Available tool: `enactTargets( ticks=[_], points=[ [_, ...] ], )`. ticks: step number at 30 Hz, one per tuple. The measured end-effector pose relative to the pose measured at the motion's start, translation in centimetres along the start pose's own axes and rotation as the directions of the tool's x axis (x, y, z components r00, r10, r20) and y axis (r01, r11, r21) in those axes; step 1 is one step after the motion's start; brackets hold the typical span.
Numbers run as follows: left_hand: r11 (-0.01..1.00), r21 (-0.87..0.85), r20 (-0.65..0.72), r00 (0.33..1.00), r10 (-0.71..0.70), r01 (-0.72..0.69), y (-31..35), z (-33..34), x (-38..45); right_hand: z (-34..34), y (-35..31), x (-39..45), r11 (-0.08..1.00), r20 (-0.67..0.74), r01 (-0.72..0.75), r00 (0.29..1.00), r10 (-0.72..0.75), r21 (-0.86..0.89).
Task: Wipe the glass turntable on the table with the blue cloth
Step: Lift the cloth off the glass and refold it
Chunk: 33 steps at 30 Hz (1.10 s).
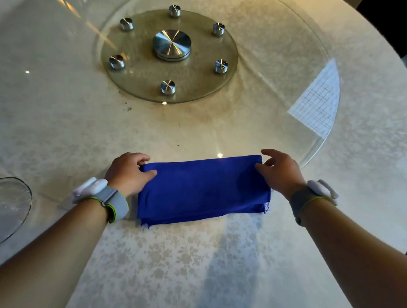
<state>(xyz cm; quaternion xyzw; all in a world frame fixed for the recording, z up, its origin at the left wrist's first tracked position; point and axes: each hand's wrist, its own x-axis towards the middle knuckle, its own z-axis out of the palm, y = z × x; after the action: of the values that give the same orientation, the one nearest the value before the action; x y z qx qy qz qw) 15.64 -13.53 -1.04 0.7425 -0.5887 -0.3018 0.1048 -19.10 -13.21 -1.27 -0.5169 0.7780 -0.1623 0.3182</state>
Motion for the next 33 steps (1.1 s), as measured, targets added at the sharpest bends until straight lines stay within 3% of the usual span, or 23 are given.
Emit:
enactTargets(
  ticks=[3, 9, 13, 17, 20, 28, 33],
  points=[
    [0.999, -0.024, 0.009, 0.999, -0.045, 0.045, 0.3, -0.1, 0.2, -0.1, -0.6, 0.9, 0.997, 0.099, -0.077, 0.992, 0.078, -0.015],
    [0.995, -0.051, 0.066, 0.994, -0.088, 0.091, -0.1, -0.4, 0.6, -0.5, -1.4, 1.9, 0.996, 0.106, -0.023, 0.994, 0.033, -0.090],
    [0.933, -0.331, 0.145, 0.985, -0.099, 0.143, -0.3, -1.7, 0.4, -1.2, -1.4, 0.4, 0.990, 0.095, -0.041, 0.995, 0.028, 0.138],
    [0.786, -0.596, 0.172, 0.982, -0.077, 0.166, 0.3, -3.2, -1.4, -1.4, -1.9, -2.3, 0.885, 0.114, -0.091, 0.993, 0.044, 0.457],
    [0.692, -0.707, 0.140, 0.988, -0.064, 0.145, 2.0, -4.2, -3.6, -1.8, -3.2, -4.5, 0.808, 0.124, -0.092, 0.992, 0.024, 0.582],
    [0.545, -0.835, 0.143, 0.987, 0.079, 0.077, 9.0, -3.3, -9.7, -2.2, -9.7, -10.5, 0.687, 0.105, -0.006, 0.989, -0.103, 0.727],
    [0.508, -0.860, 0.118, 0.987, 0.113, 0.045, 11.0, -2.9, -11.1, -1.8, -12.2, -14.0, 0.757, 0.009, 0.156, 0.978, -0.210, 0.635]
  ],
)
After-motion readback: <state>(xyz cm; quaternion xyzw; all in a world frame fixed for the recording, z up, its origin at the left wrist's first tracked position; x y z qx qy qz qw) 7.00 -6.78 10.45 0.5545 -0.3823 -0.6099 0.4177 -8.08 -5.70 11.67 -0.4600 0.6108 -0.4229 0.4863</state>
